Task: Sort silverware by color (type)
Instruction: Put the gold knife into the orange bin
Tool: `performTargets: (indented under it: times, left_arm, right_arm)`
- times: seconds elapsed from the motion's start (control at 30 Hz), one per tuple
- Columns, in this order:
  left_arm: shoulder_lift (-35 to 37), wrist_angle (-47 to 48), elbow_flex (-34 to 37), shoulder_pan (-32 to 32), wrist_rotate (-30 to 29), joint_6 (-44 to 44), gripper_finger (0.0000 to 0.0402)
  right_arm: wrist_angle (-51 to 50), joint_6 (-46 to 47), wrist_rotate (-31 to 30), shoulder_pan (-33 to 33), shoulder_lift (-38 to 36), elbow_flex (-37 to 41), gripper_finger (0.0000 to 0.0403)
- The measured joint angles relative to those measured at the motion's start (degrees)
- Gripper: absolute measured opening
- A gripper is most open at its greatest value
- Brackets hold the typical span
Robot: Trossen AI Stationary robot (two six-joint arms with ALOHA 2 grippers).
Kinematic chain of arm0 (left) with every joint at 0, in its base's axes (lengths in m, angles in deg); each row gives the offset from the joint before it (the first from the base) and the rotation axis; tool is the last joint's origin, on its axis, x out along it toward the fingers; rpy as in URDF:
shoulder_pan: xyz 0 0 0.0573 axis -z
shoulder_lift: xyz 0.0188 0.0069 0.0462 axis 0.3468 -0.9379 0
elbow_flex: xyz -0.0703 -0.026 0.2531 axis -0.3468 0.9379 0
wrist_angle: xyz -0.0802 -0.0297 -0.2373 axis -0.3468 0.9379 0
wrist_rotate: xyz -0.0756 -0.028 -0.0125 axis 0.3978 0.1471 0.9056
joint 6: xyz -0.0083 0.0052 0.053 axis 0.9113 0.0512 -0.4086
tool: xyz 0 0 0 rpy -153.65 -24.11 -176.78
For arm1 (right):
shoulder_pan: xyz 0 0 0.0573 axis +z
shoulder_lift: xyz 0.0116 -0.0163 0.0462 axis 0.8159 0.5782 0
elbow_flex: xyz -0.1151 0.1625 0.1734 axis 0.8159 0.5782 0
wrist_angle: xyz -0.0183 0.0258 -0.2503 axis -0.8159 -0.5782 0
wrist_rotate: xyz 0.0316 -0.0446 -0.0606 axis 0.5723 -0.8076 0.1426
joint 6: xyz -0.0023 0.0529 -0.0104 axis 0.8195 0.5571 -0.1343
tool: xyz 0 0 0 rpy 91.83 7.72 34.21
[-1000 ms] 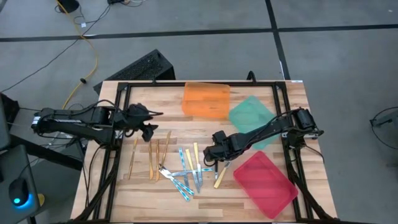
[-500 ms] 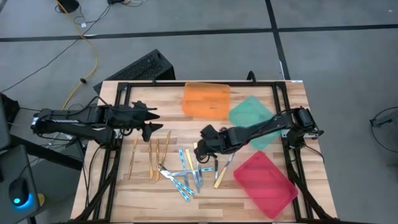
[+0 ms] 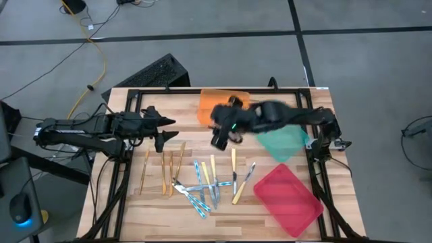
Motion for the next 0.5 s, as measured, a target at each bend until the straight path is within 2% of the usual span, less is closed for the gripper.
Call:
performTargets:
  times: [0.13,0.23,0.33,0.5]
  left_arm:
    - [-0.07,-3.08,-0.02,-2.47,-3.73,-0.59,0.0245]
    - [-0.36,-5.17,-0.02,-4.37,-3.25,-1.32,0.0245]
    - [-0.84,-5.66,-0.02,-5.19,-2.66,-6.56,0.0245]
    - [-0.91,-1.88,-0.02,-4.85,2.96,-13.92,0.0245]
  right_arm:
    - [-4.18,-3.23,0.07,-2.39,-0.14,-7.45,0.0227]
    - [-3.27,-8.69,0.07,-3.82,-0.2,-7.13,0.0227]
    - [-5.99,-13.14,0.33,-4.75,0.35,-6.95,0.0227]
    - [-10.87,-8.2,0.32,-5.03,5.09,-7.05,0.0227]
